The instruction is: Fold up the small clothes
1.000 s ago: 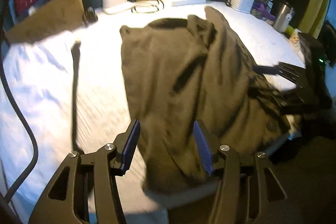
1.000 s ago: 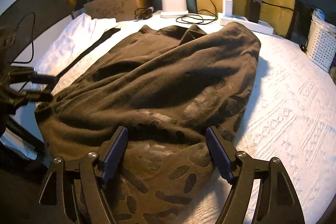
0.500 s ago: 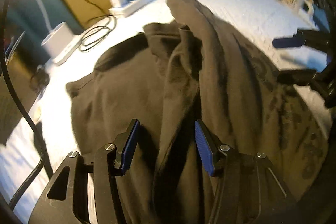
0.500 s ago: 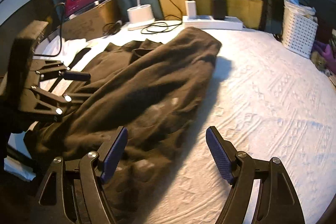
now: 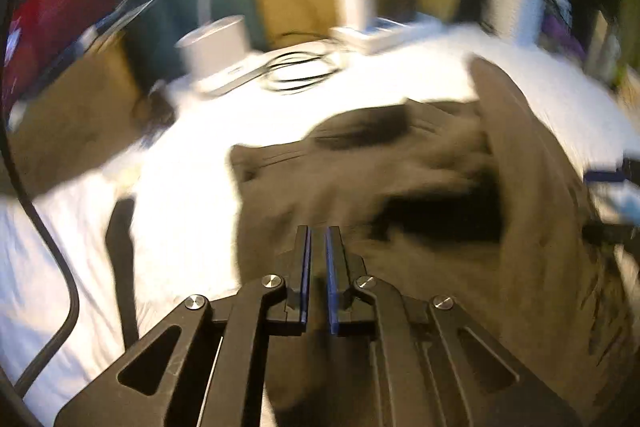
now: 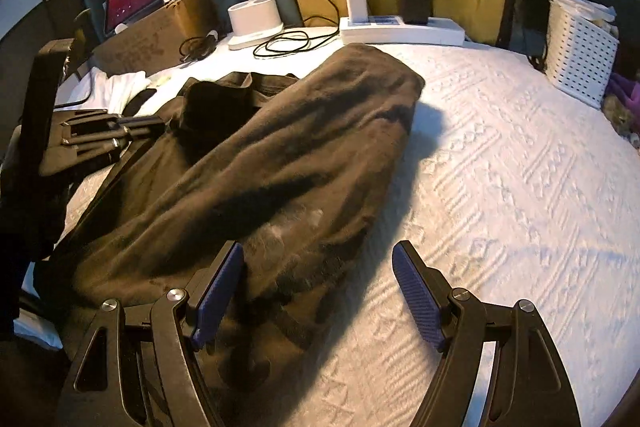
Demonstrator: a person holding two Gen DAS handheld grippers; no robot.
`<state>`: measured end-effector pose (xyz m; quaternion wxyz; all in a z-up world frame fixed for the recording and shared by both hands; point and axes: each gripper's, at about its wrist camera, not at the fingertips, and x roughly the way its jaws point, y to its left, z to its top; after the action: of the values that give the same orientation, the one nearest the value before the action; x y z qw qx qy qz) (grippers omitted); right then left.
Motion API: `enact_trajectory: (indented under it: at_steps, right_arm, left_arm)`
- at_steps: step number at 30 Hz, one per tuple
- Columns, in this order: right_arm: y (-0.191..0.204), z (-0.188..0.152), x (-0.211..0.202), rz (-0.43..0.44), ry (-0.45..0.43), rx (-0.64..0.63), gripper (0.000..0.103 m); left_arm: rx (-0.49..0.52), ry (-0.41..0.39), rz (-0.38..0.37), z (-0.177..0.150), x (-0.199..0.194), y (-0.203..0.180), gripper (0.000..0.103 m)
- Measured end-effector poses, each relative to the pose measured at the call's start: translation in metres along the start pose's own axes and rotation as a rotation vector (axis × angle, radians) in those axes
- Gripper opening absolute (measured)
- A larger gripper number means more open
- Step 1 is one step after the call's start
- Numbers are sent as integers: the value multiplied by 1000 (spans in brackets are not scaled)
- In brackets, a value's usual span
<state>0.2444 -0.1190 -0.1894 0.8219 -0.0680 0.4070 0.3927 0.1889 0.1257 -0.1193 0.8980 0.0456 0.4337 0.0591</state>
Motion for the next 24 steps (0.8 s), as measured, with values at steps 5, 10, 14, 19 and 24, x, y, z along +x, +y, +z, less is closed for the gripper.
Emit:
enact_trajectory:
  at_steps: [5,10,14,19,24]
  right_arm:
    - [3,5,7,-1,9,-11,78]
    - [2,8,5,-22,-2,2,78]
    - [-4,9,4,-47,-7,25,78]
    - [-4,14,2,-50,-28,48,78]
    - [19,24,7,-33,-34,-5,78]
  left_arm:
    - [27,-40,-132,4,-6,-5,24]
    - [230,-87,-215,11,-1,-47,66]
    - [392,-49,-122,17,31,-69,65]
    - [250,-45,-244,28,39,-50,6]
    - [78,-81,-301,27,12,-14,6]
